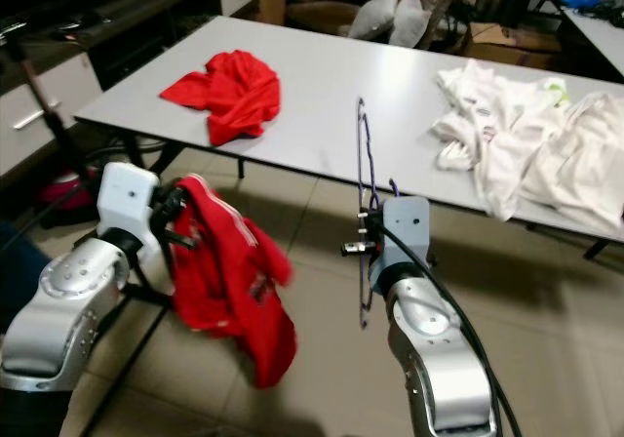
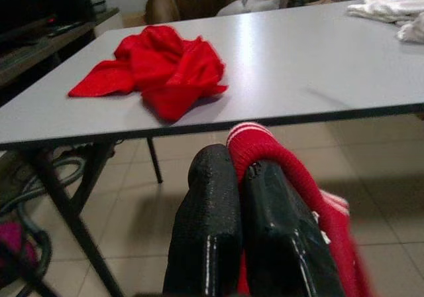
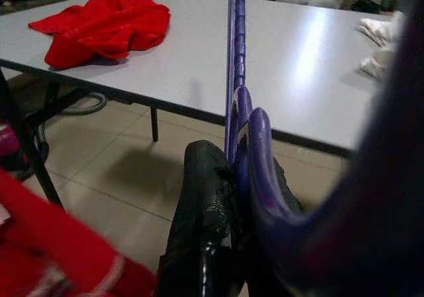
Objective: Hang hanger
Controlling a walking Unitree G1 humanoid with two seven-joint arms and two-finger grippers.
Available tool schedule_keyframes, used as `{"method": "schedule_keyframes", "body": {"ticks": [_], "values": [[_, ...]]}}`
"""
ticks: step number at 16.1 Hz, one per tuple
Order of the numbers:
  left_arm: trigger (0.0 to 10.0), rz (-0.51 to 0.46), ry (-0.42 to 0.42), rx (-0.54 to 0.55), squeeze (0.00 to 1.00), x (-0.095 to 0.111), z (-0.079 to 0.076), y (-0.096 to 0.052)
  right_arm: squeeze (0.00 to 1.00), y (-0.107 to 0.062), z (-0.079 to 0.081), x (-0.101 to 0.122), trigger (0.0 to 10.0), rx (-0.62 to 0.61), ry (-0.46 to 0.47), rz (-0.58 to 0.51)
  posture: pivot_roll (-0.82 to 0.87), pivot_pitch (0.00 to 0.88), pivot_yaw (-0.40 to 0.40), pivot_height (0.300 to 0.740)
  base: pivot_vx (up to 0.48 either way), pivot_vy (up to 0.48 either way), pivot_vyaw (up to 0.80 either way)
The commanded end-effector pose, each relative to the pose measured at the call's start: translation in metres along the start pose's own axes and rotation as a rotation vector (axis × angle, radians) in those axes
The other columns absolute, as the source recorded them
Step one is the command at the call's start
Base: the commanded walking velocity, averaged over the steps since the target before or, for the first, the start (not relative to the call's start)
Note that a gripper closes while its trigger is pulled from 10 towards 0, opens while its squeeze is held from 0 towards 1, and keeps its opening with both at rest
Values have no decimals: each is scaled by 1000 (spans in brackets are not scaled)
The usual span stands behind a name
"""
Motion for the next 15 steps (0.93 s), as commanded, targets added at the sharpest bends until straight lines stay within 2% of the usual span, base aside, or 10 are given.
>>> {"method": "schedule_keyframes", "body": {"ticks": [1,3,8,15], "values": [[10000,-48,6,-24,0,12,-4,3,0,-2,-4,-1,10000,-13,8,7,24,0,13,740,0,382,0],[10000,-62,18,-19,0,15,-6,4,0,-2,-4,-1,10000,-11,22,8,23,0,14,740,0,176,-800],[10000,-60,-2,-29,0,15,-14,5,0,-3,-6,1,10000,-12,-6,6,12,0,12,740,0,-441,-730],[10000,-61,-17,-14,0,16,-17,6,0,-1,-11,6,10000,0,-72,2,7,0,-1,740,0,-480,0]]}}
Point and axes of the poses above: a point about 5 cm out from each wrist's last joint towards the gripper, its own y axis pointing out of the wrist towards the gripper, its own x axis along the axis of the wrist's last joint, z = x × y, the point moved 4 cm from there along y, pointing out of the wrist towards the gripper, and after that the axes turned 11 degrees about y, right-handed, at the moved point
